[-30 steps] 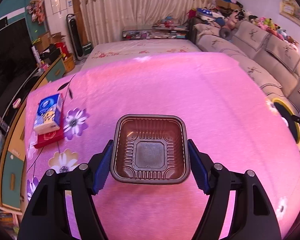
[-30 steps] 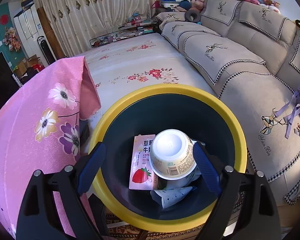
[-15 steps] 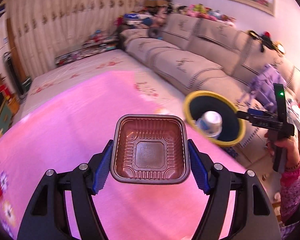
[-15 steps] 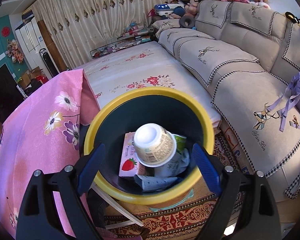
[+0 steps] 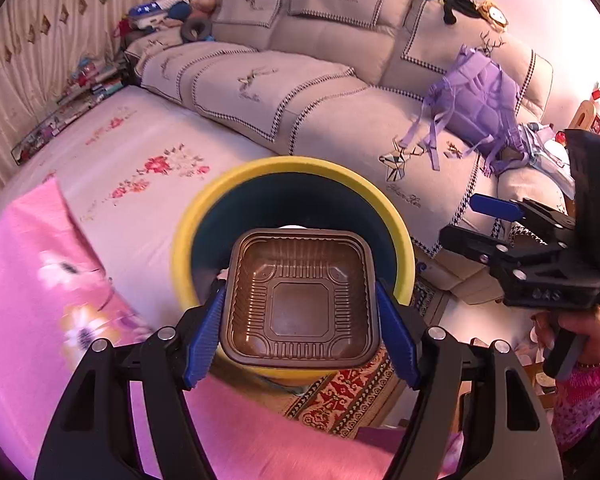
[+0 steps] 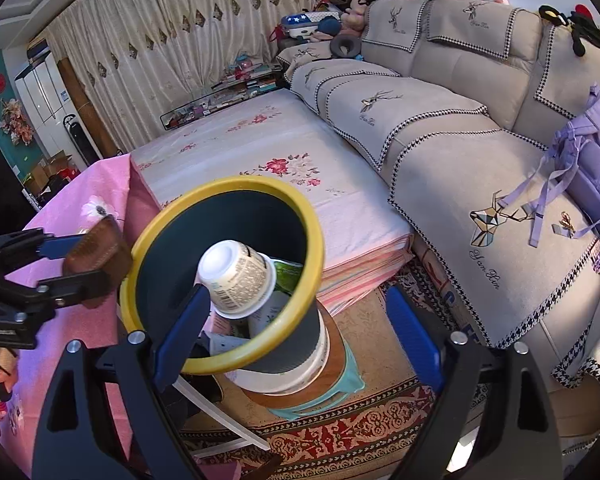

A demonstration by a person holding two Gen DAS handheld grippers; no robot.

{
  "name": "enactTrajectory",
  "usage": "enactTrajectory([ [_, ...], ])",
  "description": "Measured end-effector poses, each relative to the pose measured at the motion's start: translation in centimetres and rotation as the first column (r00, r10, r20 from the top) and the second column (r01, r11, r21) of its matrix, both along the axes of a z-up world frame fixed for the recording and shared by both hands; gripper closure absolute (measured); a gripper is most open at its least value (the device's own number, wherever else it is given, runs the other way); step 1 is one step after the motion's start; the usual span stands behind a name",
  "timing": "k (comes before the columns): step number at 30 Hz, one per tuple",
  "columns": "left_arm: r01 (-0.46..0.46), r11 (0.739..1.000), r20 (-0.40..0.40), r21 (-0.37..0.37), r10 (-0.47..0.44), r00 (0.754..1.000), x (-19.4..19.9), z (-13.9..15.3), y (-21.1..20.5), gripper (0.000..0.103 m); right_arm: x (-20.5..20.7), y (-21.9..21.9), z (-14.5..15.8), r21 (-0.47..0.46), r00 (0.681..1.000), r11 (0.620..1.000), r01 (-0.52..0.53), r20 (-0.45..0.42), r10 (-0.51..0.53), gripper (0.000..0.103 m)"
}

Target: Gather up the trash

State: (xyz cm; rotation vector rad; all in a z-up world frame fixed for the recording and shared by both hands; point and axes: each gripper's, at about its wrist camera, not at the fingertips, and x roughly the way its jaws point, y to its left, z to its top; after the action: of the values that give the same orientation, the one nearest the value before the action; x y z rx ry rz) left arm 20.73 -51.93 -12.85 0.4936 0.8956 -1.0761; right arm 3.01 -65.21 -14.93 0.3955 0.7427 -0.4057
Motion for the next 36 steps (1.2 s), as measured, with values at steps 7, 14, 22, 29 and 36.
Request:
enactTrajectory([
  [7, 0.016, 0.996, -0.057, 0.093, -0.011, 0.998, 0.4, -4.8, -4.3, 0.033, -0.6, -1.6, -1.1, 0.028, 1.000, 0.999, 0.020, 0.000, -0.020, 0.018],
  [14, -0.005, 0.991, -0.063, 0.133, 0.013, 0.998, 1.0, -6.9, -5.6, 0.017, -0.6, -2.0, -1.6, 0.044, 1.000, 0.999, 0.029, -0.004, -0.028, 0.018],
  [22, -0.081, 0.997, -0.024, -0.013, 0.081, 0.996, 0.8, -1.8, 0.0, 0.010, -0.7, -0.1, -0.4, 0.030, 1.000, 1.000, 0.002, 0.012, -0.003, 0.018],
  [29, -0.198, 0.966, 0.050, -0.165, 0.209, 0.977, -1.6, 3.7, 9.8, 0.005, -1.0, 2.8, 1.0, -0.012, 0.999, 0.999, -0.038, 0.010, 0.038, 0.017],
  [36, -0.458, 0.844, 0.112, -0.280, 0.503, 0.857, -6.4, 5.9, 24.1, 0.005, -1.6, 9.8, 4.4, -0.093, 0.986, 0.984, -0.151, 0.054, 0.156, 0.009],
])
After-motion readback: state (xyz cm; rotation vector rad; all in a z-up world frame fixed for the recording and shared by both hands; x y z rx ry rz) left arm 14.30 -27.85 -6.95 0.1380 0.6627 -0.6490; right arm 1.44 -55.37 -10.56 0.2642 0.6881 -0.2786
